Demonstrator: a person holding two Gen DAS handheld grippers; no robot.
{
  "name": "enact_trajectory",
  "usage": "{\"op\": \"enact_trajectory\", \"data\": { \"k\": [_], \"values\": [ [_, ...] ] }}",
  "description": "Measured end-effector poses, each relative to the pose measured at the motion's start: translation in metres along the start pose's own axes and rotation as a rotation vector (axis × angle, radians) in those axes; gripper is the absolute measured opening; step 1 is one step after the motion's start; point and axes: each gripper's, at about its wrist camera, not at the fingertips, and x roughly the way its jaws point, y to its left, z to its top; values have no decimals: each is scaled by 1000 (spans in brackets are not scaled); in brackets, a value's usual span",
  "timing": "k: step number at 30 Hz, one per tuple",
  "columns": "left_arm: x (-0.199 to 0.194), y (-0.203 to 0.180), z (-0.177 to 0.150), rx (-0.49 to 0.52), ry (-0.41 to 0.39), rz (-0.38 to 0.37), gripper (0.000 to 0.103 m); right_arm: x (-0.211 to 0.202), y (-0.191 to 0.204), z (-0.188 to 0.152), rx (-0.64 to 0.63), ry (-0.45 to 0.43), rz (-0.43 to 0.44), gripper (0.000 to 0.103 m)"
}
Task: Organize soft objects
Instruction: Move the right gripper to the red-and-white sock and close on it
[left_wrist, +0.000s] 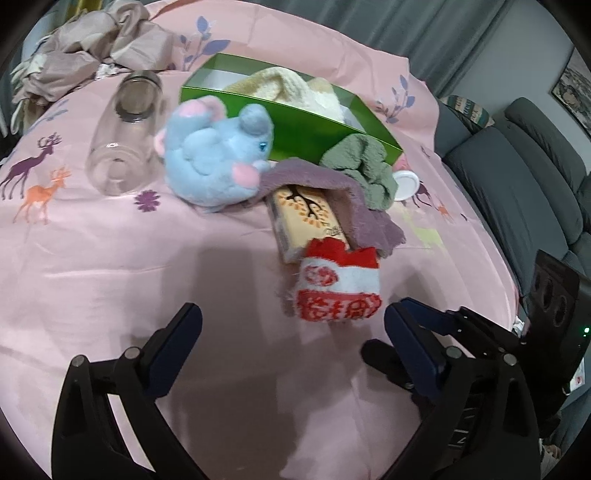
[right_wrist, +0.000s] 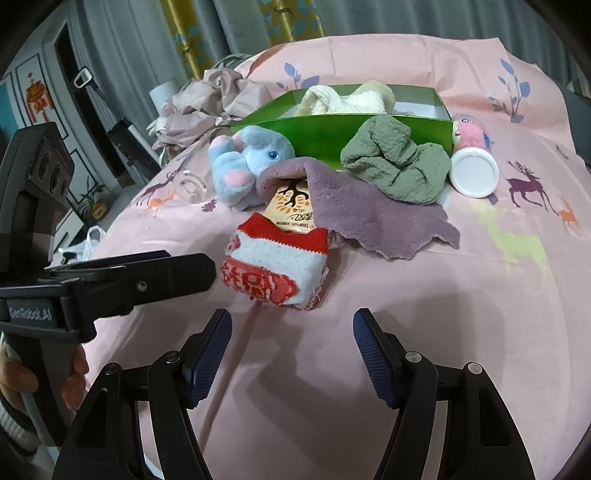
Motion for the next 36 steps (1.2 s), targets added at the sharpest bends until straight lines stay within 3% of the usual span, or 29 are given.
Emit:
{"op": "enact_trajectory", "data": {
  "k": [4, 7, 10, 13, 16, 18, 22, 23, 27, 36],
  "values": [
    [6, -6, 3, 24, 15, -22, 86, 5, -3, 1, -1, 1, 9, 69],
    [11, -8, 5, 33, 25, -29, 86, 8, -6, 4, -7, 2, 19, 69],
    [17, -6, 9, 18, 43, -55, 74, 13, -6, 8, -19, 3, 24, 69],
    [23, -3, 11, 3, 63, -66, 72, 19, -7, 12, -25, 9, 28, 69],
    [29, 0, 13, -5, 86, -83, 57, 26, -10, 16, -8, 16, 54, 69],
    [31, 1, 13, -13, 96, -97, 55, 28, -10, 17, -13, 14, 64, 69],
    [31, 2, 15, -13, 104, -116, 44, 33, -7, 20, -35, 16, 94, 56],
    [30, 2, 15, -11, 104, -115, 44, 34, -7, 20, -36, 17, 111, 48],
    [28, -1, 15, 2, 96, -109, 44, 33, -1, 19, -51, 3, 105, 39],
    [2, -16, 15, 49, 42, -80, 43, 11, 7, 19, -62, -47, 110, 37]
  ]
}}
